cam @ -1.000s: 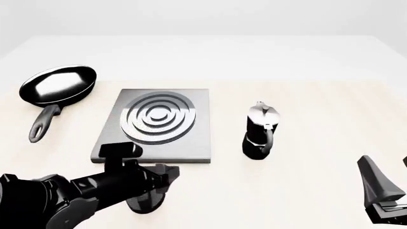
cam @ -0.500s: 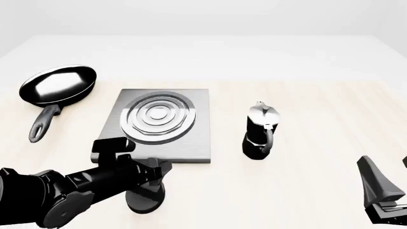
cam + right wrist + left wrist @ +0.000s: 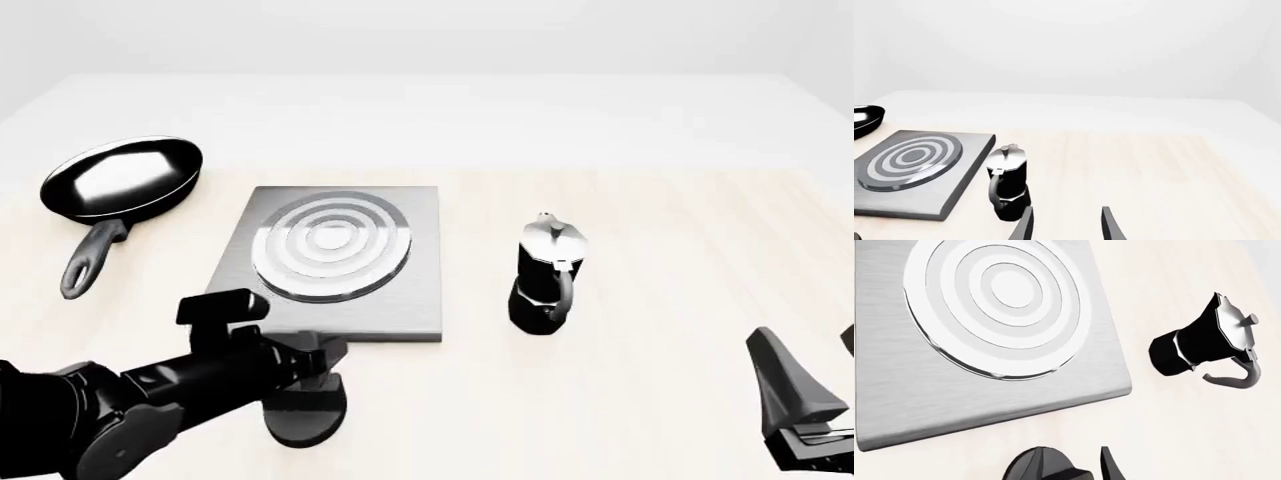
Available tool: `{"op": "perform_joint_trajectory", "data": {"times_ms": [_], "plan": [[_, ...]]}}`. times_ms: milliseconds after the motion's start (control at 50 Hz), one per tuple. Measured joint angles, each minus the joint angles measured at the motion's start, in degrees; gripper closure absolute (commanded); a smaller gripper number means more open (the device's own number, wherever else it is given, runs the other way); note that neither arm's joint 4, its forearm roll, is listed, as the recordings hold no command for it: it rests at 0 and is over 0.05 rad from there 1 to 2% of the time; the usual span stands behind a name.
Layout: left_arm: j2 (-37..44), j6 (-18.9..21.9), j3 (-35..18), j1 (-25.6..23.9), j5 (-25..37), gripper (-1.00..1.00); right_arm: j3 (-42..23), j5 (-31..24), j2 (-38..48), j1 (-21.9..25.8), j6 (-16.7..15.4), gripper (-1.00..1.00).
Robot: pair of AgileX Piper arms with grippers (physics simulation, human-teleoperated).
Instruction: Turn on the stove and put the moka pot on it.
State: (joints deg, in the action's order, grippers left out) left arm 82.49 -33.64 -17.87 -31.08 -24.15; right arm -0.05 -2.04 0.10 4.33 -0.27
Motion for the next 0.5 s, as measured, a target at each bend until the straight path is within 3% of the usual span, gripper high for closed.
{"op": "perform_joint_trajectory", "data": {"times_ms": [260, 500], "plan": [[-8.20, 6.08, 0.03, 4.69, 8.92, -1.00, 0.02, 0.22, -0.04, 0.38, -0.10, -1.00], [-26.00, 15.07, -7.41, 11.12, 24.10, -1.00, -0.38, 0.57, -0.06, 0.74, -0.44, -1.00]]}}
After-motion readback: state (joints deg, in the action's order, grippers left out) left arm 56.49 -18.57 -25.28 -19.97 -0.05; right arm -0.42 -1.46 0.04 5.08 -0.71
